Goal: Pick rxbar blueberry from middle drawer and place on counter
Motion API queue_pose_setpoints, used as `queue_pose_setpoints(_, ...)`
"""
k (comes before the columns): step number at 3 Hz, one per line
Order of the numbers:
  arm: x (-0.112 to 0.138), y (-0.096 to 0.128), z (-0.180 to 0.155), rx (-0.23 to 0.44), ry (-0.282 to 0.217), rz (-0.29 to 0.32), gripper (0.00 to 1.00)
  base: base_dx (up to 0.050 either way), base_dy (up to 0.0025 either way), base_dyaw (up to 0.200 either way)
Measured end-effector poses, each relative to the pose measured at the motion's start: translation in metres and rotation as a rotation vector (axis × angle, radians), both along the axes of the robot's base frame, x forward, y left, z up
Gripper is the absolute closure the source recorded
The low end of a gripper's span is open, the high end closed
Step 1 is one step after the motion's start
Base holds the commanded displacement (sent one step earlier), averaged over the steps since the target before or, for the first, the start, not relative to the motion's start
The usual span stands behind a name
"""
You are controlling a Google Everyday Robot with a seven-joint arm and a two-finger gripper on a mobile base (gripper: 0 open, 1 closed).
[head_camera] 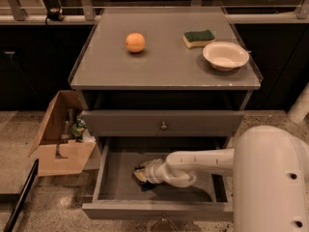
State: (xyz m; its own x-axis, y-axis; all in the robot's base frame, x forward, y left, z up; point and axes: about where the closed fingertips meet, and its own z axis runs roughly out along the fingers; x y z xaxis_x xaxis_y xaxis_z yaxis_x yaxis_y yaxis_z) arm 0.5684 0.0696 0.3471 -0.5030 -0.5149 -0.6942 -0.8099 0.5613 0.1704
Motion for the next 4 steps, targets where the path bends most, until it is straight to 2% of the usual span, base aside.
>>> queue_pose_setpoints(1,0.011,-0.022,-0.011,0.053,-0.033,0.046,1.00,0.000,0.00000,0.000)
queue_pose_setpoints(2,0.011,-0.022,-0.009,0.053,-0.033,0.046,1.00,0.000,0.00000,0.000)
queue_pose_setpoints(3,0.012,-0.037,-0.015,0.052,-0.049,0.054,1.00,0.000,0.00000,0.000)
queue_pose_setpoints(4,0.012,-0.036,-0.010,0.052,-0.049,0.054,1.00,0.000,0.00000,0.000)
